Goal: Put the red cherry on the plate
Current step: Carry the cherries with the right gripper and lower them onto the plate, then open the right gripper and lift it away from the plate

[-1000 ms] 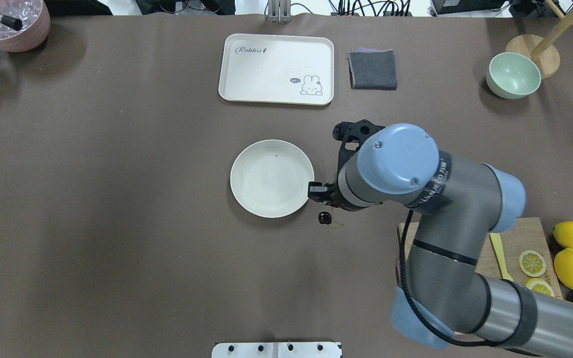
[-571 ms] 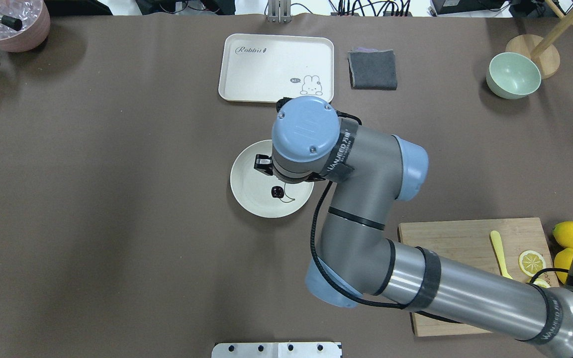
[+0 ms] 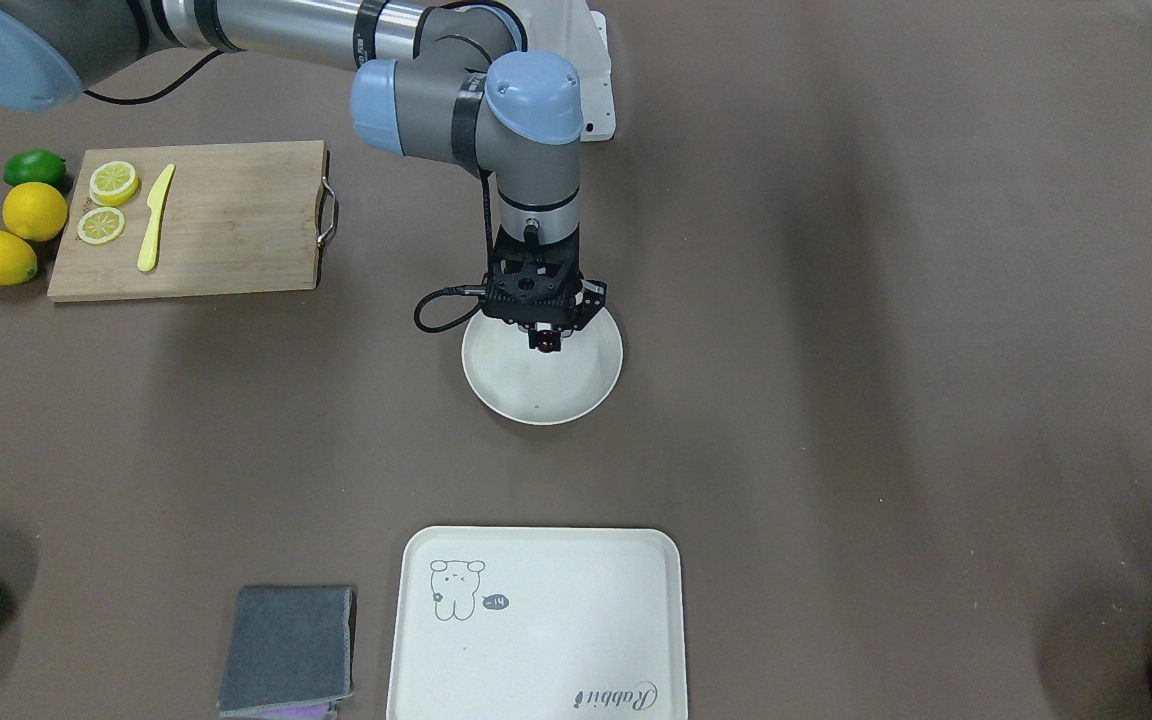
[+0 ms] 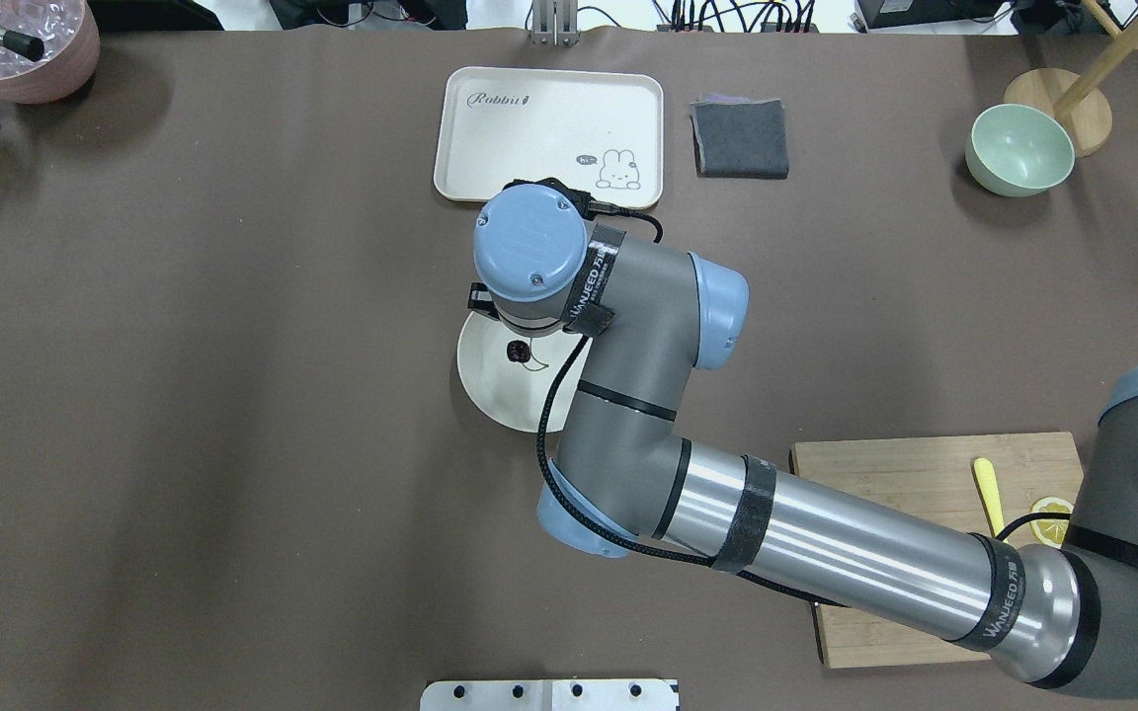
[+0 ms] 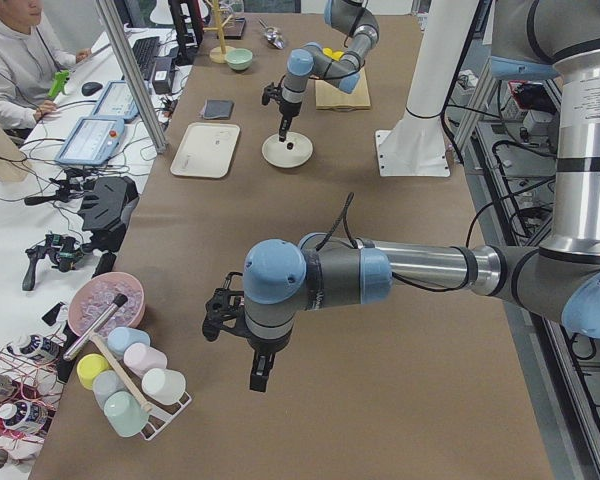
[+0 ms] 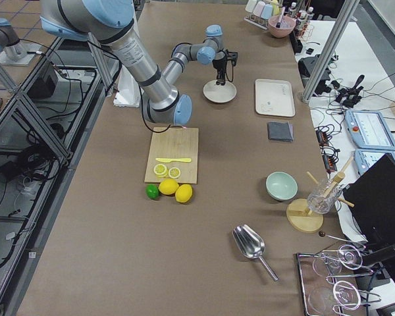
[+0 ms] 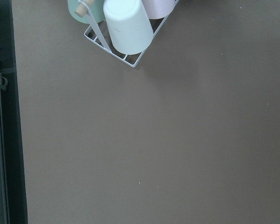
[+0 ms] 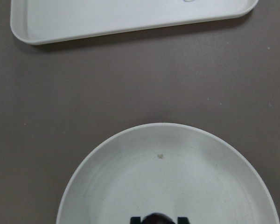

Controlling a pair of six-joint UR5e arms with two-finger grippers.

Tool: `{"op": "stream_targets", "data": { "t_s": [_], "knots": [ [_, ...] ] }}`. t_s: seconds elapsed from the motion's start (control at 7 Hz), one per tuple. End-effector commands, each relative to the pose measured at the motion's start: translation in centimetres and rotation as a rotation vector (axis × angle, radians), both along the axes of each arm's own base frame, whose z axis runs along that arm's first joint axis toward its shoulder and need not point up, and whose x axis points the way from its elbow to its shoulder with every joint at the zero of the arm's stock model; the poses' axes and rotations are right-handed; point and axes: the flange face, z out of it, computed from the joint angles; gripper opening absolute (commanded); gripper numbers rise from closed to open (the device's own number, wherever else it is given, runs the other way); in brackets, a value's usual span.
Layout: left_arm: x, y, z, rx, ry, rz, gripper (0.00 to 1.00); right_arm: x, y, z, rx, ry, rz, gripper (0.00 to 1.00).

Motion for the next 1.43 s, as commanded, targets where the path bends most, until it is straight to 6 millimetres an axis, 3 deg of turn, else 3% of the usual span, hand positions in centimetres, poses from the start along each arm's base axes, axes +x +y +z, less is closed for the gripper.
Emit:
{"op": "stream_targets", "data": {
  "t_s": [0.0, 0.14, 0.29, 0.43, 0.57, 0.71, 0.86, 1.14, 1.29],
  "knots": [
    [0.2, 0.5, 0.5, -0.010, 0.002, 0.000, 0.98, 0.6, 1.4, 0.4, 0.033, -0.008, -0.025, 1.00],
    [0.1, 0.6, 0.5, -0.009, 0.002, -0.003, 0.98, 3.2, 0.5, -0.9, 0.066, -0.015, -0.032, 1.00],
    [0.3, 1.4, 1.3, -0.029, 0.007, -0.004, 0.98, 7.4, -1.4, -2.2, 0.070, 0.002, -0.060, 1.00],
    [0.9, 2.9, 3.5, -0.081, 0.022, -0.003, 0.98, 13.4, -3.7, -0.8, 0.066, 0.021, -0.130, 1.00],
    [1.0, 3.5, 4.9, -0.109, 0.027, -0.003, 0.98, 20.3, -5.7, 4.6, 0.119, 0.079, -0.212, 1.00],
    [1.6, 5.7, 6.6, -0.095, 0.025, -0.004, 0.98, 29.5, -6.4, 10.9, 0.192, 0.125, -0.300, 1.00],
    [1.8, 5.6, 6.5, -0.119, 0.027, -0.041, 0.98, 39.5, -6.8, 15.2, 0.228, 0.126, -0.327, 1.00],
    [5.6, 3.5, 2.1, -0.265, 0.104, -0.194, 0.98, 54.4, -6.0, 24.8, 0.286, 0.129, -0.437, 1.00],
    [7.7, 2.4, 0.7, -0.294, 0.105, -0.203, 0.98, 60.3, -4.7, 29.6, 0.275, 0.170, -0.451, 1.00]
  ]
}}
